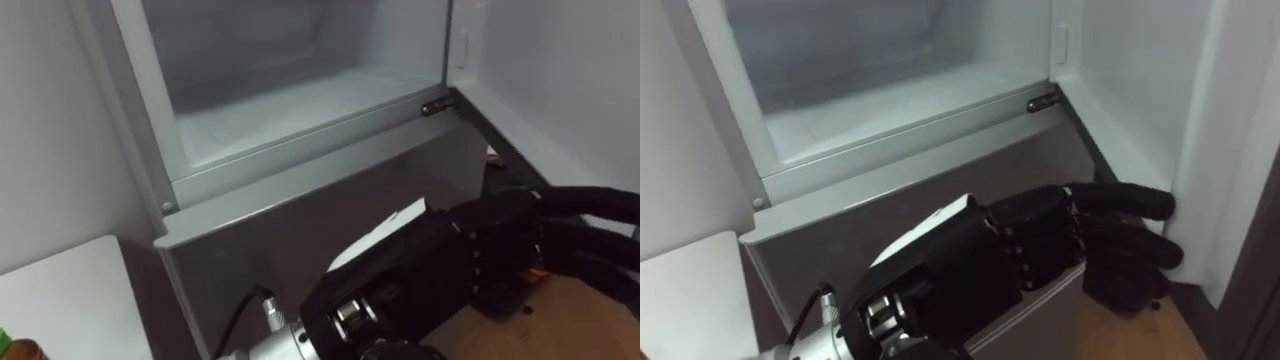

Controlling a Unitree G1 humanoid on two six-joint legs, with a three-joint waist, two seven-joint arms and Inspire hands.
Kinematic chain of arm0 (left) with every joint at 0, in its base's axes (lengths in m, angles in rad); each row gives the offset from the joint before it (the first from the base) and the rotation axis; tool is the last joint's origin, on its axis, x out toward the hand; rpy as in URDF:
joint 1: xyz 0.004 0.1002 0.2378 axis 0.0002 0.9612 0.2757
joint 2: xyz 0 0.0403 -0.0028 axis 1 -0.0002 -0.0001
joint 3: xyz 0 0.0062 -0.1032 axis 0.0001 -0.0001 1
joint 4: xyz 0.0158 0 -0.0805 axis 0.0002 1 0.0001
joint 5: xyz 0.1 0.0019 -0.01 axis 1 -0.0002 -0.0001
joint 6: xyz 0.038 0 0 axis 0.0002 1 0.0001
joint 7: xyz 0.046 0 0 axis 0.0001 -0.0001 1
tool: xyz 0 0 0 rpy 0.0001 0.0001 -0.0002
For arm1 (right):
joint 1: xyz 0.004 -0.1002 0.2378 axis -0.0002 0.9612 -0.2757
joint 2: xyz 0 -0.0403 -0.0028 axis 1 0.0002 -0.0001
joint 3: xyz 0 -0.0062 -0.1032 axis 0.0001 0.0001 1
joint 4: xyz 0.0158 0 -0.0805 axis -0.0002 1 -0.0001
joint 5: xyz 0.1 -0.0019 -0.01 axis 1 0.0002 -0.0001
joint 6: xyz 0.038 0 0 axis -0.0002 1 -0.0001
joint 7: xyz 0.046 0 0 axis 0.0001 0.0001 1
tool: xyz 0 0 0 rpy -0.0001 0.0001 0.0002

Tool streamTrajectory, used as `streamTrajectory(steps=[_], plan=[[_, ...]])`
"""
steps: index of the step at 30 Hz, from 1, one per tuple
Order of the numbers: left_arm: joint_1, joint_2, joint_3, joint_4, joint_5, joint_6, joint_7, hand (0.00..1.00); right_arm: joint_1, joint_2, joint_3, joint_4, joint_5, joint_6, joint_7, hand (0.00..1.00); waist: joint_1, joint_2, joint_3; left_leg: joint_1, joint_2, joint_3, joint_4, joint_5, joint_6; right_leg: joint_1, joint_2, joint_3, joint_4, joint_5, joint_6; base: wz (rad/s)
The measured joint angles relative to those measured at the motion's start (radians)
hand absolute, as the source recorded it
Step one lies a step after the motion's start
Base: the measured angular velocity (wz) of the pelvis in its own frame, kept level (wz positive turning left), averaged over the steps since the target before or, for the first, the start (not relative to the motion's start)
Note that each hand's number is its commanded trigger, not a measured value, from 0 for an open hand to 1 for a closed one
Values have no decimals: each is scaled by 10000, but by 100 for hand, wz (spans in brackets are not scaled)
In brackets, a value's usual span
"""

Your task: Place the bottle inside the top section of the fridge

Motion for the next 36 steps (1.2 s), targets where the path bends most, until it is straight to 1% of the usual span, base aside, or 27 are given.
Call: streamTrajectory(steps=[1,4,6,7,8,9,11,13,14,16,19,22,24,27,29,30,31,33,34,36], plan=[[-115,-1,-70,148,0,0,-27,0,2,-49,0,50,5,0,37,0,-55,9,5,-6,15,54,-1,-2,-5,-39,38,99,16,7,-12,-16],[-331,-23,-112,509,-9,-1,-62,0,31,-232,-4,468,2,9,91,0,-228,34,6,2,88,260,9,-25,-47,-87,96,157,29,28,-47,-15],[-507,-43,-113,722,-8,0,-68,0,115,-341,-9,514,-66,11,80,0,-264,57,20,21,138,317,15,-49,-88,-98,141,221,23,41,-77,-14],[-613,-42,-113,778,-8,0,-69,0,195,-393,-96,580,-190,58,52,0,-351,78,30,22,159,319,19,-57,-103,-99,146,239,25,30,-98,0],[-644,-42,-113,780,-8,0,-70,0,208,-440,-181,657,-371,204,24,0,-459,95,37,22,177,322,23,-66,-122,-99,145,263,31,17,-120,0],[-644,-45,-113,784,-7,0,-77,0,215,-459,-181,677,-433,247,23,0,-497,104,42,27,189,331,25,-74,-137,-101,145,275,36,11,-130,-11],[-649,-58,-160,838,-6,-1,-121,0,204,-485,-166,669,-854,417,33,0,-494,117,52,89,278,563,45,-111,-213,-121,221,418,46,20,-186,-25],[-735,-59,-247,1000,-1,-1,-130,0,171,-498,-168,630,-1140,428,38,0,-511,116,52,111,301,602,57,-114,-238,-123,253,459,59,5,-219,-14],[-866,-64,-349,1149,11,-1,-130,0,154,-499,-167,628,-1217,427,32,0,-482,115,53,113,314,632,90,-111,-244,-122,262,482,71,-3,-233,-5],[-913,-64,-407,1304,12,-1,-117,0,73,-500,-163,625,-1323,427,18,0,-444,107,58,111,338,723,198,-110,-245,-123,276,564,121,-23,-263,-12],[-916,-88,-511,1381,9,-1,-74,0,-184,-499,-143,633,-1338,432,-26,0,-465,98,62,36,366,737,322,-108,-246,-220,291,648,204,-68,-298,-9],[-1036,-111,-619,1382,8,3,-50,0,-293,-500,-139,630,-1111,432,-114,0,-485,62,63,-63,410,736,378,-105,-250,-282,306,627,203,-67,-330,0],[-1093,-111,-620,1382,8,3,-50,0,-308,-497,-139,632,-1048,431,-118,0,-486,26,45,-63,429,735,386,-99,-262,-274,317,607,201,-84,-360,0],[-1105,-70,-616,1379,9,3,-44,0,-271,-497,-171,630,-1046,430,-196,0,-482,19,42,-65,442,698,386,-84,-287,-246,304,445,194,-101,-392,4],[-1102,-12,-569,1374,4,2,17,0,-222,-494,-172,620,-1094,431,-189,0,-463,17,42,-73,459,667,381,-74,-303,-235,293,260,228,-92,-407,2],[-1099,26,-570,1358,-2,2,108,0,-221,-494,-166,617,-1135,430,-193,0,-432,19,40,-73,462,662,372,-69,-313,-235,279,119,230,-93,-408,0],[-1099,47,-566,1349,-4,2,139,0,-223,-494,-167,616,-1136,430,-194,0,-409,18,40,-70,463,660,372,-67,-317,-236,278,99,230,-92,-409,0],[-1100,89,-554,1302,0,2,170,0,-230,-494,-160,612,-1189,430,-192,0,-248,13,33,-71,460,618,371,-46,-351,-236,262,-19,241,-92,-412,-2],[-1100,131,-551,1277,0,2,170,0,-225,-494,-160,616,-1187,430,-194,0,-190,1,26,-72,456,519,366,-39,-362,-218,239,-177,236,-92,-412,14],[-1100,237,-508,1215,-1,1,171,0,-249,-494,-158,614,-1187,417,-211,0,-147,-1,-1,-118,458,495,365,-37,-365,-210,203,-448,214,-92,-413,22]])
